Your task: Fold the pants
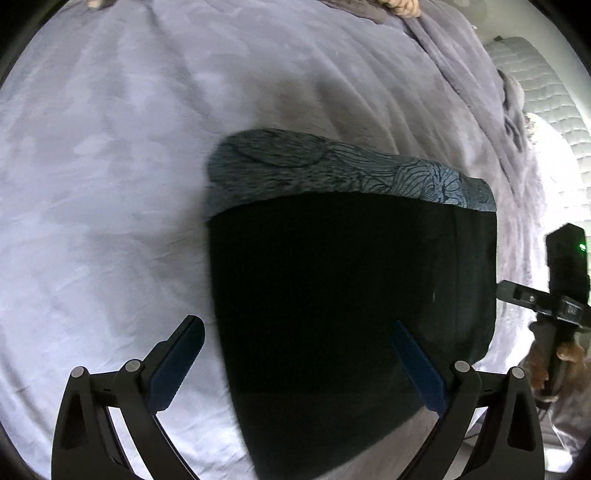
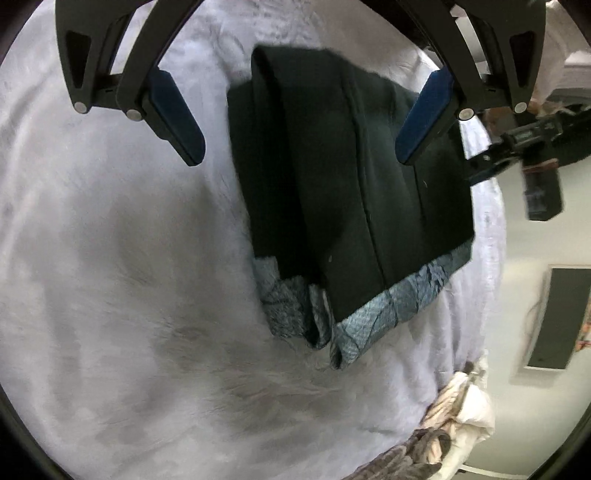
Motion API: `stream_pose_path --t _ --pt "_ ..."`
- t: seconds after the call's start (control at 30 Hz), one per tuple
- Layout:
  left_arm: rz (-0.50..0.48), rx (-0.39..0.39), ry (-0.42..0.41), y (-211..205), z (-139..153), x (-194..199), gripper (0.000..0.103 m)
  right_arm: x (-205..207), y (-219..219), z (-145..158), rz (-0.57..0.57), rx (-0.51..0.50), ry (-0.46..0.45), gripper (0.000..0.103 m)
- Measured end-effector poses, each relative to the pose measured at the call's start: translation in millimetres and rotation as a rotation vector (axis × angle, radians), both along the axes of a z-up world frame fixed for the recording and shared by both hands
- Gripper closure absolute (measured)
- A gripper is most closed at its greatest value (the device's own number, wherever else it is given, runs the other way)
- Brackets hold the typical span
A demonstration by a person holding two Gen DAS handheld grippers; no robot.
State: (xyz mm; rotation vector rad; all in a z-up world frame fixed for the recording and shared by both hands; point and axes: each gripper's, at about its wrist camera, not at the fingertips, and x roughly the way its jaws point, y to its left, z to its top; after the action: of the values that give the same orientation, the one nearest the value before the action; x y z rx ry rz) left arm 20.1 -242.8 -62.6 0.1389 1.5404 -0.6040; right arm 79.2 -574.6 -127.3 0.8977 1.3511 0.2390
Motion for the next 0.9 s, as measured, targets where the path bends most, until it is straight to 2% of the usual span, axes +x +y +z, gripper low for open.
stream_pose_path --t 0.13,0.17,0.2,0.23,0.3,0.4,0.57,0.67,0.77,0.9 --pt "-0.008 -0.02 0.025 -14.9 -20.7 3.2 0.002 11.0 0.9 -30.2 -0.027 0.148 0.012 0.004" --pt "0.006 -0.031 0.03 -15.7 -22.6 4.3 0.005 12.0 2.6 -35.2 -0.042 0.178 0.021 0.017" --pt "0.017 -0.044 0.034 -15.5 -21.9 4.5 0.014 12.5 4.0 -41.4 -0.067 0.215 0.039 0.022" --pt "0.02 -0.053 0.031 -15.9 -19.2 2.9 0.018 11.6 4.5 -43.5 -0.094 0.238 0.047 0.024" --pt "0.014 -0.057 0.015 -16.1 -11.4 0.6 0.032 8.9 4.8 -38.4 -0.109 0.26 0.032 0.043" --pt "0.005 -0.078 0.014 -13.7 5.6 -0.8 0.044 0.8 2.6 -21.8 -0.115 0.289 0.011 0.054" --pt "-0.02 -0.088 -0.016 -4.1 37.1 -6.4 0.047 0.5 8.2 14.8 -0.11 0.302 -0.027 0.057" --pt "-0.024 -0.091 -0.035 25.4 59.6 -9.5 0.047 -1.1 26.6 36.8 -0.092 0.307 -0.047 0.057" --pt "-0.014 -0.085 -0.045 57.9 76.3 -14.5 0.047 -6.2 52.7 52.8 -0.09 0.344 -0.062 0.057" --pt "0.004 -0.044 -0.059 94.2 80.5 -19.0 0.047 -7.4 99.9 63.4 -0.067 0.368 -0.071 0.057"
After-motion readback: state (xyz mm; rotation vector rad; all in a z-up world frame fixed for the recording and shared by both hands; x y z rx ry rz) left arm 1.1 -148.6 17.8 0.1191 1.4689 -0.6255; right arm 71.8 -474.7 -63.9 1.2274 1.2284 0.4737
